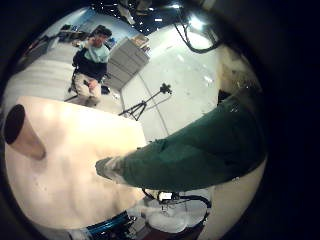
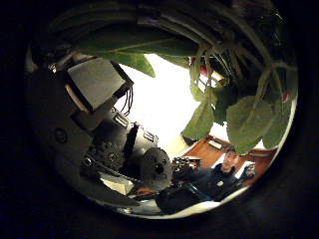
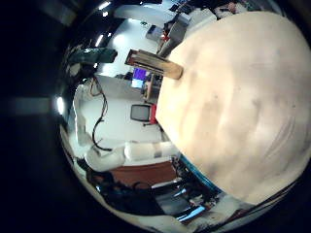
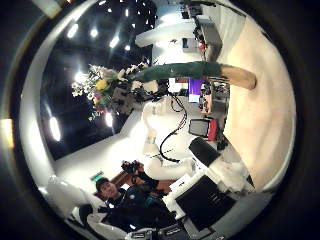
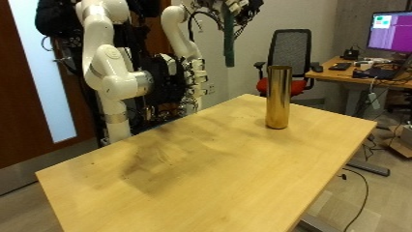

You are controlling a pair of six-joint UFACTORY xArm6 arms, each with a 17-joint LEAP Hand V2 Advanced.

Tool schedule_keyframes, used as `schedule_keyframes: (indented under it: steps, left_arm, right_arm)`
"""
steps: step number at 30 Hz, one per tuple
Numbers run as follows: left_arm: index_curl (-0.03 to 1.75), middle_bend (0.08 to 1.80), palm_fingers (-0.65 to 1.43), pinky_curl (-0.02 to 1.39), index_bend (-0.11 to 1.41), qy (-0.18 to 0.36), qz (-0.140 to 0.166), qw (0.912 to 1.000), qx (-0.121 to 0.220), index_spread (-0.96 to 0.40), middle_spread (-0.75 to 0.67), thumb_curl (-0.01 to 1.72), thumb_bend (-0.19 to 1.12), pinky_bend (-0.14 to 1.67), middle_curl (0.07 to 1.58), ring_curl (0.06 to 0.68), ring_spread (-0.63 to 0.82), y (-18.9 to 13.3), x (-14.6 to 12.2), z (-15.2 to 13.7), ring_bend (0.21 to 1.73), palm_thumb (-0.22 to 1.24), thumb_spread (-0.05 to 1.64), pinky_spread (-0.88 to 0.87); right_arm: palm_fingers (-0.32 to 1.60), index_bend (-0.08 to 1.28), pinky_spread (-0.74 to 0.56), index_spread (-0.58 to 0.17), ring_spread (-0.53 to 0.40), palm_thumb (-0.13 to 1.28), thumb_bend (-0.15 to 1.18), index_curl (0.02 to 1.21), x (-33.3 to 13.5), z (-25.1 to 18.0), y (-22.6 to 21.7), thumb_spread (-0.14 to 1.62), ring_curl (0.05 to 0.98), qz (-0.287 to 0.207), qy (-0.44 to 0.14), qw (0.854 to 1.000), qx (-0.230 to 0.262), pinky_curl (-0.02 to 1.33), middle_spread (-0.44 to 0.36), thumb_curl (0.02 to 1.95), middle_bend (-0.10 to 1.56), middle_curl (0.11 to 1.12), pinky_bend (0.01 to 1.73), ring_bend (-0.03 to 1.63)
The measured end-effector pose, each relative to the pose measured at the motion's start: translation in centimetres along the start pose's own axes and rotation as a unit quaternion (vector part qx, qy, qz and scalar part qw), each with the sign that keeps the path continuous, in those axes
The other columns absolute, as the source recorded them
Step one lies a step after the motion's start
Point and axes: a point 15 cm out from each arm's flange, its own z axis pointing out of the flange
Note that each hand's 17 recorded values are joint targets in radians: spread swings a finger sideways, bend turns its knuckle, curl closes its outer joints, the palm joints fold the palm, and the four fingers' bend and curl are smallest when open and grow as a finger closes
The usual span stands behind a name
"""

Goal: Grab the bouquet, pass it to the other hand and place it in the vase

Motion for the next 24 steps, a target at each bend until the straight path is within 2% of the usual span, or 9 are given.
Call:
schedule_keyframes:
  steps: [4, 9, 14, 24]
  left_arm:
    - [1.45, 1.09, 1.09, 0.59, 0.22, -0.026, 0.014, 0.9989, 0.036, -0.76, -0.49, 0.86, -0.02, 1.02, 0.95, 0.534, -0.43, -1.5, 0.0, -3.1, 1.39, 1.10, 0.16, -0.65]
    - [1.51, 1.09, 1.09, 0.60, 0.19, -0.043, 0.021, 0.9970, 0.061, -0.74, -0.49, 0.87, -0.03, 1.01, 0.95, 0.534, -0.43, -2.5, -0.9, -5.8, 1.38, 1.10, 0.16, -0.65]
    - [1.54, 1.08, 1.09, 0.60, 0.19, -0.057, 0.012, 0.9939, 0.094, -0.71, -0.49, 0.88, -0.02, 1.00, 0.95, 0.535, -0.43, -3.5, -3.3, -9.8, 1.38, 1.09, 0.15, -0.65]
    - [1.59, 1.08, 1.10, 0.61, 0.19, -0.061, 0.007, 0.9920, 0.110, -0.65, -0.50, 0.89, -0.03, 0.99, 0.96, 0.536, -0.44, -4.4, -5.3, -12.0, 1.37, 1.09, 0.14, -0.66]
  right_arm:
    - [0.01, 0.15, 0.30, -0.345, 0.150, 0.85, -0.02, 0.32, -0.1, -0.1, -0.2, 0.96, 0.233, -0.001, -0.002, 1.000, 0.004, 0.41, 0.048, 0.51, 0.18, 0.31, 0.32, 0.37]
    - [-0.01, 0.16, 0.29, -0.361, 0.153, 0.85, -0.02, 0.29, -0.3, 0.1, -0.4, 0.96, 0.236, -0.002, -0.005, 1.000, 0.006, 0.39, 0.059, 0.50, 0.18, 0.30, 0.35, 0.36]
    - [0.00, 0.17, 0.29, -0.350, 0.154, 0.86, -0.02, 0.29, -0.6, 0.9, -0.3, 0.96, 0.238, -0.002, -0.008, 1.000, -0.005, 0.37, 0.061, 0.50, 0.18, 0.29, 0.35, 0.35]
    - [0.04, 0.19, 0.29, -0.340, 0.155, 0.87, -0.02, 0.31, -0.7, 1.3, -0.2, 0.95, 0.241, -0.002, -0.009, 1.000, -0.010, 0.34, 0.061, 0.50, 0.18, 0.27, 0.33, 0.31]
